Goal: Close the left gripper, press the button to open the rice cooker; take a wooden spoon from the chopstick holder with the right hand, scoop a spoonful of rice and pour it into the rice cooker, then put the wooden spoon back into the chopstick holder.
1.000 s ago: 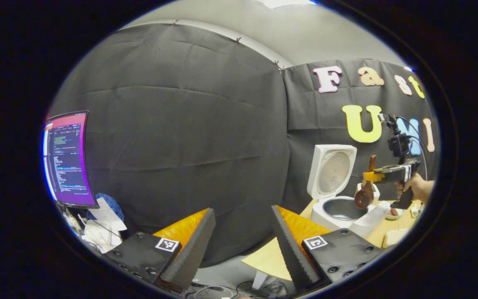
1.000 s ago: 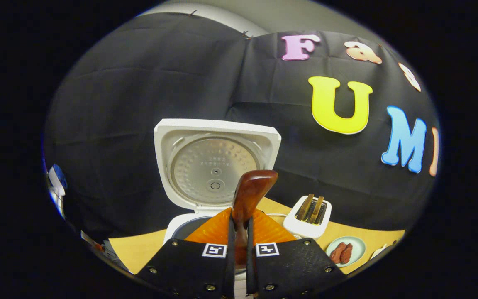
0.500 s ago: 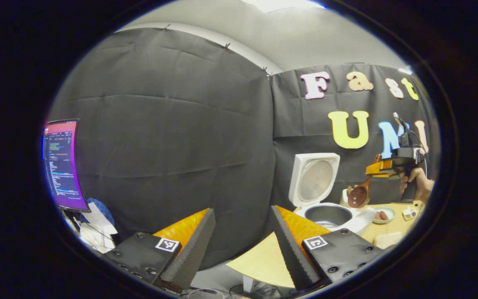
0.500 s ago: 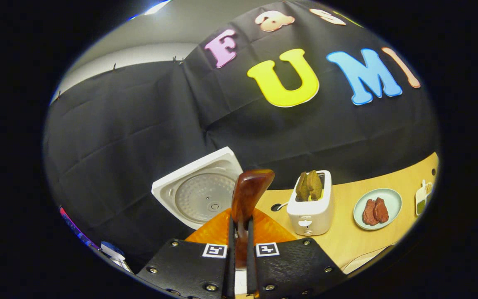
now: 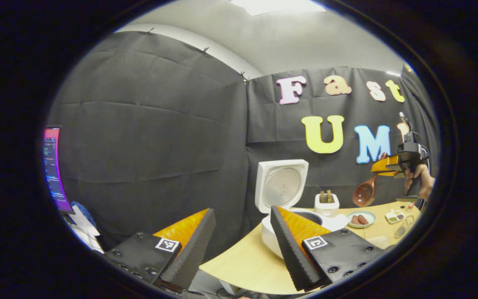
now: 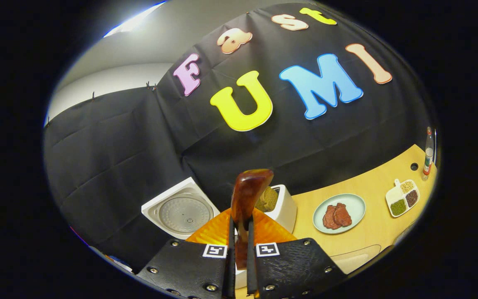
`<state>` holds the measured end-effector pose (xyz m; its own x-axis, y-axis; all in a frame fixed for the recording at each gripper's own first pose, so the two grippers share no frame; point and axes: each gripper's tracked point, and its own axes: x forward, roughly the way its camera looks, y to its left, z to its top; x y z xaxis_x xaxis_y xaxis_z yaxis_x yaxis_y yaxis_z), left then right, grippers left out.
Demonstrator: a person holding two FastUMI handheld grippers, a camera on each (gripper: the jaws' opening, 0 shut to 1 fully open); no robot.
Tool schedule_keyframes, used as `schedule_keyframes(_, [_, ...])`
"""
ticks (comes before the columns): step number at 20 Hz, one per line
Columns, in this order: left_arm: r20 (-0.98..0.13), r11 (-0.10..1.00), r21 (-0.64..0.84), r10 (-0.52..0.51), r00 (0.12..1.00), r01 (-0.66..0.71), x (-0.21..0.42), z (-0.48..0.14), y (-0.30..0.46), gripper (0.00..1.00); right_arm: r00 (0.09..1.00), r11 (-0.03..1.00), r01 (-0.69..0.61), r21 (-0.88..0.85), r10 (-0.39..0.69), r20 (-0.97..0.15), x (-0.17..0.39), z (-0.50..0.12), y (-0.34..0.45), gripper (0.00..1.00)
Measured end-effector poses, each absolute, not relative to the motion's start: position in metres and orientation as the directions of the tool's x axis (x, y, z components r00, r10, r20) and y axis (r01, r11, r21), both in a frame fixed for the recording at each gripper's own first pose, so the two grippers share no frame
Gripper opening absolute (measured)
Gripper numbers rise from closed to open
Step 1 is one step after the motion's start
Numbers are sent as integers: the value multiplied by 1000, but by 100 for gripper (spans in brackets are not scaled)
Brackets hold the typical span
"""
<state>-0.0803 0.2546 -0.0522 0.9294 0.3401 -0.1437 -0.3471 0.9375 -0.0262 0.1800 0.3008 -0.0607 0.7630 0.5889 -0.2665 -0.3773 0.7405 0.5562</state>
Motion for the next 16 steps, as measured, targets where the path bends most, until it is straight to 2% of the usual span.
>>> schedule_keyframes(6, [-123, 963, -38, 260, 958, -266, -52, -42, 209, 96, 832, 797, -271, 540, 476, -285, 189, -70, 208, 11])
schedule_keyframes(8, [-116, 971, -43, 229, 967, -235, -43, -37, 192, 93, 854, 816, -229, 531, 430, -292, 191, -74, 174, 11])
schedule_keyframes(11, [-99, 980, -44, 189, 977, -195, -31, -28, 170, 97, 878, 838, -162, 521, 364, -311, 187, -83, 123, 11])
schedule_keyframes(12, [-94, 982, -45, 178, 979, -183, -28, -25, 163, 89, 883, 839, -143, 525, 347, -314, 187, -85, 109, 11])
schedule_keyframes(13, [-91, 984, -46, 166, 982, -170, -24, -24, 155, 97, 890, 840, -123, 528, 329, -316, 186, -87, 95, 11])
schedule_keyframes(14, [-91, 986, -48, 153, 984, -158, -21, -23, 148, 89, 897, 843, -102, 528, 307, -318, 185, -89, 79, 11])
schedule_keyframes(16, [-91, 989, -59, 129, 987, -135, -14, -22, 134, 93, 911, 857, -53, 513, 252, -327, 183, -98, 49, 11])
